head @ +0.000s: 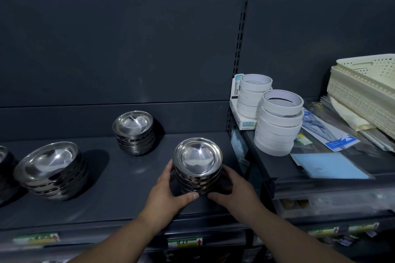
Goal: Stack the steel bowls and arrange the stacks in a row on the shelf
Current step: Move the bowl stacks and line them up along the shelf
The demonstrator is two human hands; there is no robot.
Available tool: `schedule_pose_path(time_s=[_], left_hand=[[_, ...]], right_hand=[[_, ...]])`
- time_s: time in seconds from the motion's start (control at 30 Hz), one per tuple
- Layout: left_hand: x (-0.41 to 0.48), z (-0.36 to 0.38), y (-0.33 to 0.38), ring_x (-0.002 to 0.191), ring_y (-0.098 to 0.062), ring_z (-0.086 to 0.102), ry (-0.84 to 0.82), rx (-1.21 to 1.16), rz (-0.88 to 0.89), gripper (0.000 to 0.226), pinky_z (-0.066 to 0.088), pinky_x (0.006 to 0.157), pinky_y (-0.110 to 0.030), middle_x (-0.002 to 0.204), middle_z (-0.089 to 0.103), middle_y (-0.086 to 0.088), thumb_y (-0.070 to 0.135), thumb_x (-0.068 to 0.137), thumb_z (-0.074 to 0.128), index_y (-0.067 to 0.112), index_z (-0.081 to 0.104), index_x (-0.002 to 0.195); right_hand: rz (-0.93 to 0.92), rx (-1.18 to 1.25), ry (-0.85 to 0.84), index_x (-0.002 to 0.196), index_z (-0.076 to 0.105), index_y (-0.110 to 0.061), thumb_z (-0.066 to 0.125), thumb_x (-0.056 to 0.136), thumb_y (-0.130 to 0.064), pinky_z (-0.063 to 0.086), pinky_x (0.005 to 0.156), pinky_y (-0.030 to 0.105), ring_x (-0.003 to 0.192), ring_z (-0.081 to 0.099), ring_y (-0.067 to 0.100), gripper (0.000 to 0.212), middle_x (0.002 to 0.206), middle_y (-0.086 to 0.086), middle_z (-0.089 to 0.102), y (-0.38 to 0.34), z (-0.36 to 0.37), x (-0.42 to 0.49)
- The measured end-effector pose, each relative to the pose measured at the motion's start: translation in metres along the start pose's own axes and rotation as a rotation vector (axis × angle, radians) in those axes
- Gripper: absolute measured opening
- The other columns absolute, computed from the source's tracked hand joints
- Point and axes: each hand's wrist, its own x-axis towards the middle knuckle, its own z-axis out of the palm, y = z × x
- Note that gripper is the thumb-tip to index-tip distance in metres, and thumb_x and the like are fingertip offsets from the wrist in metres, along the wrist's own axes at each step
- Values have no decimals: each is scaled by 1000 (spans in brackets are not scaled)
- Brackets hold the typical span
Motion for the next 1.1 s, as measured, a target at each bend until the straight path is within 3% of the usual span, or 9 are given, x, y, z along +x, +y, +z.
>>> schedule_pose_path(time_s=[0.13, 0.3, 0.5, 0.6, 0.73, 0.87, 1.1], left_hand=[[5, 5, 1, 115, -3, 60, -1, -54, 5, 108, 45, 106, -35, 128, 61, 9, 41, 51, 85, 35, 30, 144], [2, 3, -1, 116, -6, 60, -15, -95, -10, 106, 45, 106, -37, 127, 63, 7, 37, 52, 86, 33, 33, 143], [-8, 10, 3, 114, 0, 60, -23, -116, -2, 89, 46, 101, -20, 126, 62, 6, 3, 69, 82, 27, 35, 141], [-12, 13, 6, 111, 3, 60, -28, -112, -1, 91, 47, 94, -14, 125, 62, 9, 3, 69, 82, 25, 34, 143], [-15, 14, 11, 113, 0, 59, -21, -91, 11, 98, 46, 104, -27, 125, 61, 11, 8, 65, 86, 29, 31, 143], [-16, 16, 11, 113, 2, 57, 8, -74, 14, 98, 46, 102, -27, 124, 59, 15, 10, 64, 87, 32, 33, 142], [-14, 21, 11, 115, -2, 59, 12, -75, 32, 98, 46, 103, -29, 125, 61, 8, 18, 57, 87, 31, 36, 140]], right_hand=[[4, 39, 38, 133, 50, -28, 85, 70, -19, 46, 92, 12, 106, 60, -4, 73, 113, -16, 65, 1, 4, 1], [12, 31, 83, 126, 57, -27, 87, 66, -22, 51, 94, 22, 103, 63, -2, 68, 109, -14, 69, 5, 5, -1], [21, 45, 93, 119, 60, -29, 88, 64, -22, 52, 89, 20, 96, 65, -4, 62, 100, -17, 70, 10, -1, -12], [18, 53, 91, 118, 59, -31, 88, 64, -23, 52, 90, 20, 96, 65, -6, 61, 100, -18, 70, 13, -3, -19], [10, 47, 55, 125, 55, -32, 88, 64, -29, 51, 98, 28, 104, 62, -3, 70, 110, -21, 67, 12, -5, -25], [-9, 44, 52, 142, 42, -27, 87, 65, -33, 42, 108, 28, 121, 52, 0, 89, 130, -19, 56, 9, -7, -24], [0, 62, 74, 135, 51, -31, 87, 66, -27, 47, 105, 36, 115, 59, 2, 77, 120, -16, 66, 12, -7, -20]])
